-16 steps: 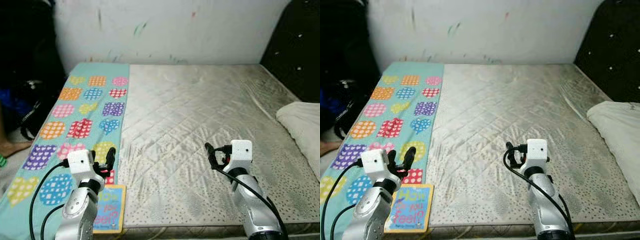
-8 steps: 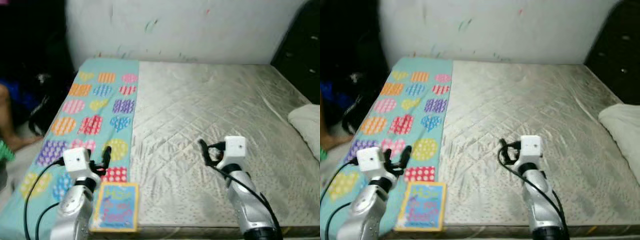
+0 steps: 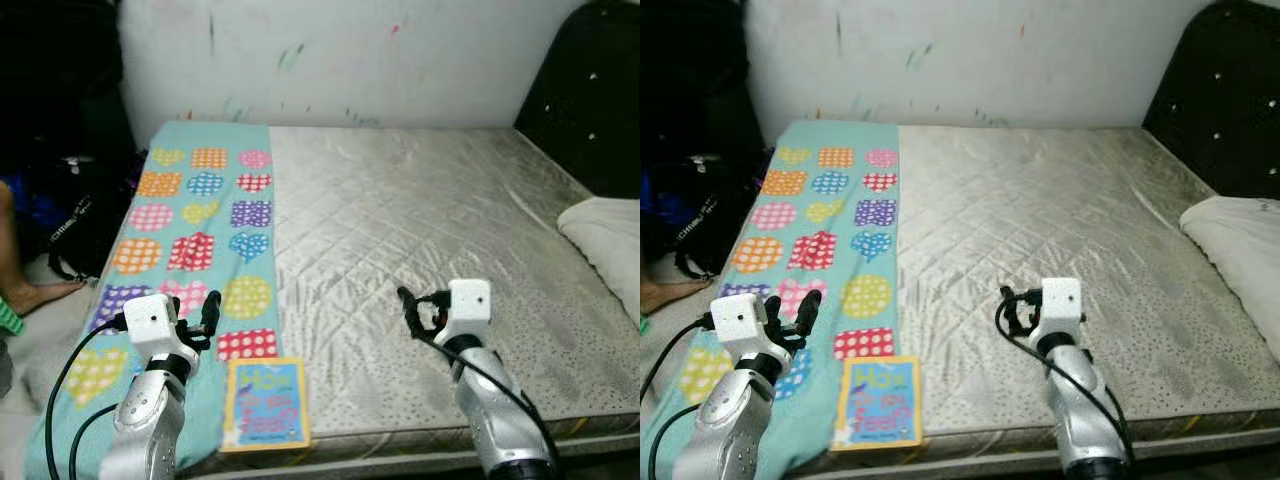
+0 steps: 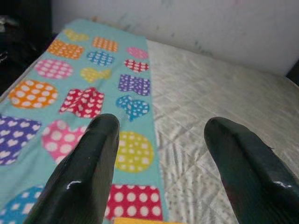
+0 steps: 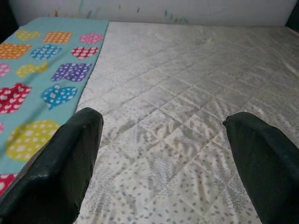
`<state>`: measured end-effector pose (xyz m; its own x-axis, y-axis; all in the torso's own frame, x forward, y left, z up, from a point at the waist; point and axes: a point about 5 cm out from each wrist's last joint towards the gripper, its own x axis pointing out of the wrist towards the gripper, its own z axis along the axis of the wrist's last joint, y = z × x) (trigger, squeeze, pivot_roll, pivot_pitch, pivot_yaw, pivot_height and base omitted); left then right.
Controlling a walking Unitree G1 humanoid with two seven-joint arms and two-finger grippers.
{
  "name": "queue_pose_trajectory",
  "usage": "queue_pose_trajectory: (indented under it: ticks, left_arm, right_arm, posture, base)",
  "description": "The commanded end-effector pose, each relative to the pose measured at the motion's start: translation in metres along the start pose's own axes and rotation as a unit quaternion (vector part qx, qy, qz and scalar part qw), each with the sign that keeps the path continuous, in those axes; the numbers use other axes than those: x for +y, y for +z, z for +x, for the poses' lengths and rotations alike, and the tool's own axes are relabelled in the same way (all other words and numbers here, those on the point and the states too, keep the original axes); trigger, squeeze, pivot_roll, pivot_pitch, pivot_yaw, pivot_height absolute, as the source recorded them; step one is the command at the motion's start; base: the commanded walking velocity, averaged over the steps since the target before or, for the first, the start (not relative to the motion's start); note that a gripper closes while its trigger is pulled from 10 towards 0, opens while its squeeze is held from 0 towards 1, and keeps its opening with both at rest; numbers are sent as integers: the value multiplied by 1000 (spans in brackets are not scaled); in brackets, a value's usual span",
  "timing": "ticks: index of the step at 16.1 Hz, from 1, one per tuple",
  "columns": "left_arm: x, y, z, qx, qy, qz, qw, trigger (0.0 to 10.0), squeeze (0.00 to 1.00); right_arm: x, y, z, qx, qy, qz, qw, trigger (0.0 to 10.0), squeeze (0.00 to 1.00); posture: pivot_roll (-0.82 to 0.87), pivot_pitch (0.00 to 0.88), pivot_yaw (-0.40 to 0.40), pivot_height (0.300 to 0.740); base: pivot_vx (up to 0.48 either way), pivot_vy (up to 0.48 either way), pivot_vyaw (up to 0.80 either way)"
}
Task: Clean up the room
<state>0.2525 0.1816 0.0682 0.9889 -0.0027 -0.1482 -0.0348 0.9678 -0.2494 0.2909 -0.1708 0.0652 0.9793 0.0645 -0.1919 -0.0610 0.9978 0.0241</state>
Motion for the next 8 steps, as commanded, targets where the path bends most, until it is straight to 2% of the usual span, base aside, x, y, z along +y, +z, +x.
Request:
queue_pose_trajectory:
  ticks: [1, 3, 8]
  left_arm:
    - [-7, 0, 2, 1, -10, 0, 1000, 10000, 0]
    - [-8, 4, 4, -15, -4, -4, 1000, 10000, 0]
    - [-17, 3, 6, -15, -9, -18, 1000, 10000, 0]
  right_arm:
    - [-4, 3, 1, -5, -7, -1, 1000, 10000, 0]
    - [-3, 8, 5, -11, -1, -6, 1000, 10000, 0]
    - [-1, 12, 10, -14, 9, -14, 1000, 10000, 0]
  posture:
    - [-106, 0, -30, 740]
    - [-119, 0, -29, 740]
    - [-120, 0, -43, 740]
  base:
    - [0, 0, 0]
    - [0, 0, 0]
    - [0, 0, 0]
